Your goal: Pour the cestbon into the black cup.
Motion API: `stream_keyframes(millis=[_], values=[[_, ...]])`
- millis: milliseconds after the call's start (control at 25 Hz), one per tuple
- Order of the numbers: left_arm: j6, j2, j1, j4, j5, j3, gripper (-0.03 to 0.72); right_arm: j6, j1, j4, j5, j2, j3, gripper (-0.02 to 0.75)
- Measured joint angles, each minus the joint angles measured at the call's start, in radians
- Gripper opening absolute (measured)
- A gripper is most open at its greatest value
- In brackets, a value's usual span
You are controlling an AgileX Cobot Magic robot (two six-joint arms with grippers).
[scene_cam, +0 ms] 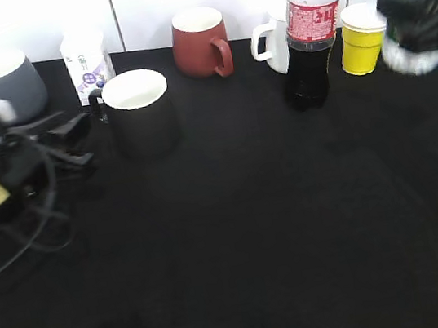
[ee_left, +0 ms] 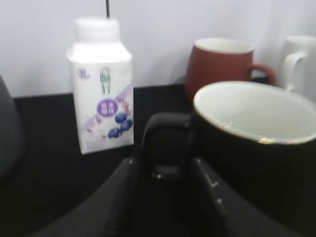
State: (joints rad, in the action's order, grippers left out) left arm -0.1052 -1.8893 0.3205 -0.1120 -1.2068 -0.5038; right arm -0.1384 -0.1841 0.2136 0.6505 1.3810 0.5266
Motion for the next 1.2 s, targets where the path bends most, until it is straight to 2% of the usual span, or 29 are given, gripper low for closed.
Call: stream_keyframes(millis=[120, 200, 280, 400, 480, 600, 800, 880, 960, 1000, 1080, 1200], values=[[-0.001, 0.119, 0.000, -0.029, -0.001, 0.032, 0.281, 0.098, 0.000, -0.108, 0.072, 0.166, 0.000, 0.493], [-0.001, 0.185, 0.000, -0.099, -0.002, 0.032, 0.281, 0.112, 0.000, -0.126, 0.218, 0.304, 0.000, 0.493], [-0.001, 0.247, 0.000, -0.121, 0.000, 0.033, 0.281, 0.116, 0.000, -0.151, 0.360, 0.428, 0.001, 0.493], [-0.001, 0.315, 0.000, -0.128, 0.028, 0.033, 0.281, 0.117, 0.000, -0.162, 0.432, 0.524, 0.002, 0.493], [-0.001, 0.324, 0.000, -0.148, 0.043, 0.033, 0.281, 0.117, 0.000, -0.162, 0.434, 0.526, 0.002, 0.493], [-0.001, 0.340, 0.000, -0.171, 0.077, 0.033, 0.281, 0.117, 0.000, -0.187, 0.334, 0.484, 0.002, 0.605], [-0.001, 0.341, 0.000, -0.174, 0.187, 0.033, 0.281, 0.101, 0.000, -0.204, 0.287, 0.366, -0.125, 0.617], [-0.031, 0.360, 0.000, -0.174, 0.315, 0.033, 0.281, 0.101, 0.000, -0.206, 0.276, 0.308, -0.193, 0.613], [-0.107, 0.403, 0.000, -0.174, 0.479, 0.033, 0.281, 0.085, 0.000, -0.206, 0.145, 0.213, -0.211, 0.601], [-0.142, 0.435, 0.000, -0.174, 0.567, 0.030, 0.281, 0.081, 0.000, -0.206, 0.000, 0.151, -0.200, 0.597], [-0.228, 0.513, 0.008, -0.174, 0.859, -0.026, 0.281, 0.078, 0.000, -0.206, -0.297, 0.036, -0.132, 0.596], [-0.244, 0.675, 0.099, -0.125, 1.279, -0.131, 0.281, 0.078, 0.000, -0.214, -0.675, -0.132, 0.026, 0.596]])
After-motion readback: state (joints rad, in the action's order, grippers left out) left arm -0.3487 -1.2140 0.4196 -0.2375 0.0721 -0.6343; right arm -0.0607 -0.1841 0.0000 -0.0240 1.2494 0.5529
